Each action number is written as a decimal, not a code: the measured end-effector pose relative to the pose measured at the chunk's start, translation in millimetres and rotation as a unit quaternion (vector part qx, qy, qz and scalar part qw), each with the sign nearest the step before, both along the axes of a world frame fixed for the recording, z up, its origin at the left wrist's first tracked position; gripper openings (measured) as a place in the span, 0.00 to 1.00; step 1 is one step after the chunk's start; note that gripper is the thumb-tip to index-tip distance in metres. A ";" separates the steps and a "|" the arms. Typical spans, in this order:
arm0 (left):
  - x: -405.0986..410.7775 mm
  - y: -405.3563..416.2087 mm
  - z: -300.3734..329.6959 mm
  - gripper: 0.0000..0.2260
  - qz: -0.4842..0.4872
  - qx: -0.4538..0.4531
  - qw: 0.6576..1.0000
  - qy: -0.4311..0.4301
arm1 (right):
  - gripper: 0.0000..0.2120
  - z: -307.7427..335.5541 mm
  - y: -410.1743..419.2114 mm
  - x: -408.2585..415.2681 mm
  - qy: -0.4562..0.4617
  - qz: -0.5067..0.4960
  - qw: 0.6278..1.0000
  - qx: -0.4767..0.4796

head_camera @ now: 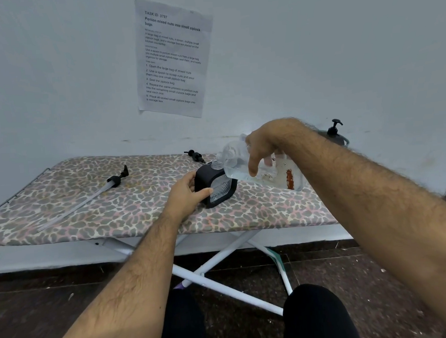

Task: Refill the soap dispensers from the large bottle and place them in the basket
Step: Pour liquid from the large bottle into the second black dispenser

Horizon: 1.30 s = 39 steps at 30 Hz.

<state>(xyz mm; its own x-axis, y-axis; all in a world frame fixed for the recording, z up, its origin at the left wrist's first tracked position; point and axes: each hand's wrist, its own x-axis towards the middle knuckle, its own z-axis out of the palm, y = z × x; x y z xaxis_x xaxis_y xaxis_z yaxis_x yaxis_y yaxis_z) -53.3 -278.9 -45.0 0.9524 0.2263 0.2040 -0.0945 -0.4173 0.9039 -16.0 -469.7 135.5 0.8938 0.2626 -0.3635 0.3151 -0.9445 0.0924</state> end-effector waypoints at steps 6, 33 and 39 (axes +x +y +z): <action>0.1 -0.7 1.2 0.27 -0.001 -0.003 1.000 -0.001 | 0.36 -0.3 0.7 1.0 0.000 0.000 1.000 0.000; -1.3 -0.6 1.0 0.27 -0.006 -0.019 1.000 0.001 | 0.37 1.1 2.9 2.0 0.006 -0.006 1.000 -0.008; -1.7 -1.3 1.3 0.27 -0.004 -0.021 1.000 0.003 | 0.37 1.8 3.0 1.3 0.005 -0.007 1.000 -0.009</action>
<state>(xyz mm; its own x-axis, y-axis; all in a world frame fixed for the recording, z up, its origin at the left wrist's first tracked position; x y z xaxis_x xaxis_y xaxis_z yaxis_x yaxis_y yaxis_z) -55.0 -280.2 -43.7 0.9553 0.2275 0.1889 -0.0923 -0.3774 0.9214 -14.7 -466.7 137.3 0.8941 0.2430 -0.3763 0.3021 -0.9474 0.1060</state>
